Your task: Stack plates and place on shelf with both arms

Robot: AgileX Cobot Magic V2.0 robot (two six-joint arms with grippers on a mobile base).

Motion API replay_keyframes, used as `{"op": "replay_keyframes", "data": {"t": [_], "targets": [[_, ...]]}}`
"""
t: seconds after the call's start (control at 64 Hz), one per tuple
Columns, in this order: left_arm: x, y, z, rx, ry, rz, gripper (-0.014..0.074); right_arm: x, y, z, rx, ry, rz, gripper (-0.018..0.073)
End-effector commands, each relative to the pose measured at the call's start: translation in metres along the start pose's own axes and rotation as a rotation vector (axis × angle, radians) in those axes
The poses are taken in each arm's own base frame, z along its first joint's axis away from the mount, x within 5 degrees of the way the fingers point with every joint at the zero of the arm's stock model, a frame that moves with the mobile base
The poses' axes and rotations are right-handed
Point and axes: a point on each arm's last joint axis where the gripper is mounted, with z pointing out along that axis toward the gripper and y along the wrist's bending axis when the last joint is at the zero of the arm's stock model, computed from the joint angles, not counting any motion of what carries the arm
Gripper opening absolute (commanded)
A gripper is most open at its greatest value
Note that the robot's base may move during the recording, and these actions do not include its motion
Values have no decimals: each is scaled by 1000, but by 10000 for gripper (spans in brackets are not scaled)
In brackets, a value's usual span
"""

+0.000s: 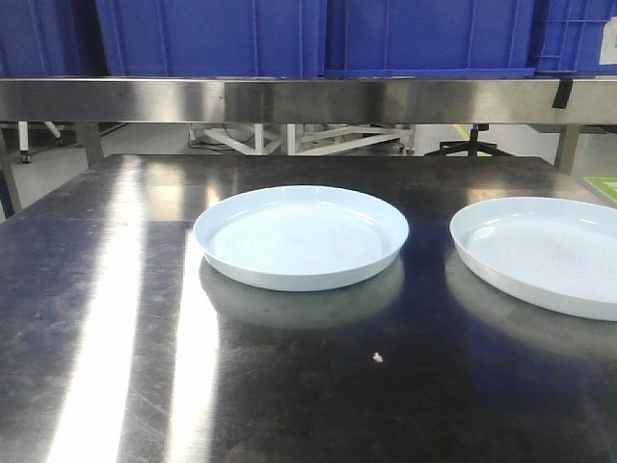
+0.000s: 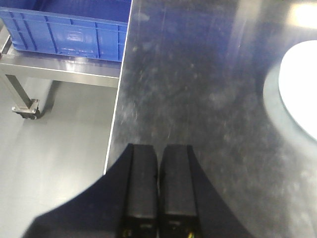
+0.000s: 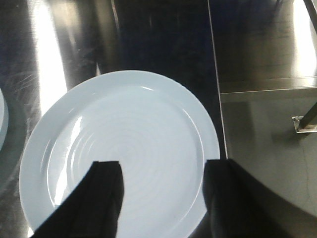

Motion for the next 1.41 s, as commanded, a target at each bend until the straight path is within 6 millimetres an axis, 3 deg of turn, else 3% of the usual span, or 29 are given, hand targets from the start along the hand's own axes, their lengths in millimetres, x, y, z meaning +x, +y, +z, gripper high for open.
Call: {"op": "replay_keyframes", "data": {"t": [0.0,0.266,0.344,0.438,0.453,0.641,0.86,1.391], "targets": [[-9,0,-11,14,-141,10,97,-18,3,-5,-21,-105,2,466],[-7,0,-13,11,-152,17,97,-17,3,-5,-18,-92,2,435],[-7,0,-13,11,-152,17,97,-14,3,-5,-12,-68,1,309],[-7,0,-13,11,-152,17,97,-12,2,-5,-5,-36,1,38],[-7,0,-13,11,-152,17,97,-11,2,-5,-4,-34,1,34],[-7,0,-13,11,-152,17,97,-12,2,-5,-6,-40,0,177],[-7,0,-13,11,-152,17,97,-11,2,-5,-2,-25,0,475],[-7,0,-13,11,-152,17,97,-8,1,-1,12,18,-9,477]]}}
